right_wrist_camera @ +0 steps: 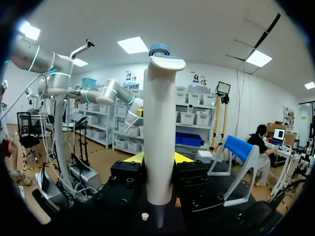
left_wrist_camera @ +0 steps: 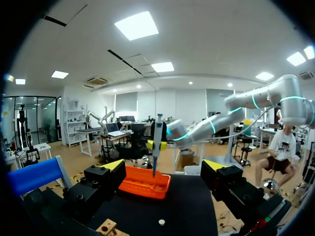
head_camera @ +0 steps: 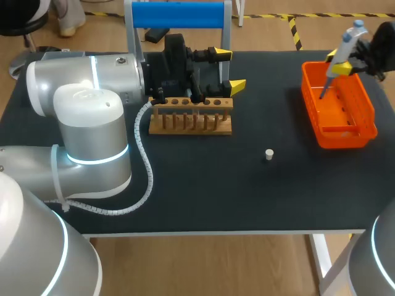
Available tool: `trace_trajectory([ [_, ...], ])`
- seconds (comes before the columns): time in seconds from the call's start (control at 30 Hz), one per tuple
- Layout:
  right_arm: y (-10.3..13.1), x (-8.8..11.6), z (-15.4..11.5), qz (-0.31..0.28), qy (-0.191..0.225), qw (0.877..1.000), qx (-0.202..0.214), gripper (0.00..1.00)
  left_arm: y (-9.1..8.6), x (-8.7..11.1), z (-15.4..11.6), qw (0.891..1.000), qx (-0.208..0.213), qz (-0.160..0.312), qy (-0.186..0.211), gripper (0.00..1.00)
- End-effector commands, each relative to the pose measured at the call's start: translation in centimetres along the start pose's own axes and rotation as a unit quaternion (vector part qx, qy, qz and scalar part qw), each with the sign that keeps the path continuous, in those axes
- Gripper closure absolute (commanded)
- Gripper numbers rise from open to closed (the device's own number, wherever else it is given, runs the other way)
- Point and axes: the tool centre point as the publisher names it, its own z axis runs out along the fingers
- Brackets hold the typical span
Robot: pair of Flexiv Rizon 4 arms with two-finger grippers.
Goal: Invert the test tube, pick up the pipette, mount the tip to pipette, aspirate from beaker and dispense into the tube, eject the tip, return the pipette, and cap with the stopper.
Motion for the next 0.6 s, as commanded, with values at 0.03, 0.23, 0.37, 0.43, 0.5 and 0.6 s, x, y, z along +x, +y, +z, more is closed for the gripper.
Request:
trace_trajectory([
  [0.03,0.8,0.5,4.2,0.004,-0.025,1.000,0.011,1.00,0.2,0.1,0.1,1.000,0.004,0.001,-0.003,0.00],
  [0.23,0.5,0.2,7.0,0.016,-0.024,1.000,0.002,1.00,0.2,0.1,0.1,1.000,0.004,0.001,-0.003,0.00],
  [0.37,0.5,0.0,8.8,0.021,-0.025,0.999,0.000,1.00,0.2,0.1,0.1,1.000,0.004,0.001,-0.003,0.00],
  [0.43,0.5,0.0,9.6,0.019,-0.024,1.000,0.005,1.00,0.2,0.1,0.1,1.000,0.004,0.001,-0.003,0.00],
  [0.5,0.6,-0.1,10.5,0.020,-0.023,1.000,0.007,1.00,0.2,0.1,0.1,1.000,0.004,0.001,-0.003,0.00],
  [0.6,0.9,-0.2,11.7,0.022,-0.020,1.000,0.005,1.00,0.2,0.1,0.1,1.000,0.004,0.001,-0.003,0.00],
])
